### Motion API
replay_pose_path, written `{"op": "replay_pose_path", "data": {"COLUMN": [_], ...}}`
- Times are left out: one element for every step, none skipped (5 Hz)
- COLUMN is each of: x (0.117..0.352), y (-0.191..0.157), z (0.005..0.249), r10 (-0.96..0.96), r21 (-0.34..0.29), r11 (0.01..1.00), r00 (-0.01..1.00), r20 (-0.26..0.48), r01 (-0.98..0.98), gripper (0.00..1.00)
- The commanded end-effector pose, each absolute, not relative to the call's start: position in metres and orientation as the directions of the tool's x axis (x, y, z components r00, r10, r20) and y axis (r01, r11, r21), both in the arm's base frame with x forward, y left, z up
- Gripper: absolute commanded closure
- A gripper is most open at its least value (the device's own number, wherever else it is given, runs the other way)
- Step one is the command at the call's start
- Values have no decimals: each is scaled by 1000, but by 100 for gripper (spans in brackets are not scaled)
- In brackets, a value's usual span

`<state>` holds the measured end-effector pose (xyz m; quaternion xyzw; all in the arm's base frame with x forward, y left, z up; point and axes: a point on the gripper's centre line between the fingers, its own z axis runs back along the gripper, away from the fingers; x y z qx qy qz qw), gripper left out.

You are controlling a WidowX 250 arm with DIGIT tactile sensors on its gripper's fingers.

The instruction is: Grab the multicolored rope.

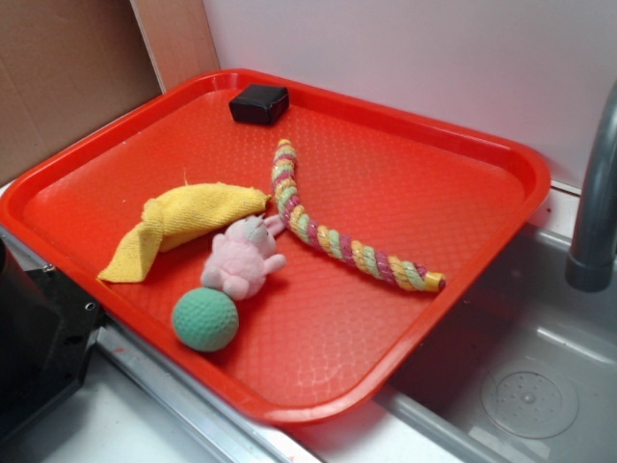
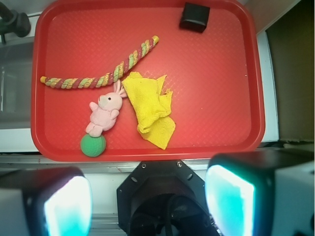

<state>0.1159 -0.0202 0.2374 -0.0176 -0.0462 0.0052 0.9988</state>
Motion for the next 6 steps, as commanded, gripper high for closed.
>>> {"op": "replay_pose_path", "data": {"x": [116,126,141,158,175,197], "y": [-20,-16,-12,-3,1,-4], "z": [237,233,223,208,190,164], "r10": [12,97,182,364,487,610], "r21": [-36,-45,-41,-70,-100,-105], "r11": [999,995,983,931,874,790], "r00": [996,991,979,925,858,758], "r20": [92,87,89,105,165,230], "r01": [-9,-94,-179,-359,-476,-604], "gripper": [0,0,0,0,0,0]}}
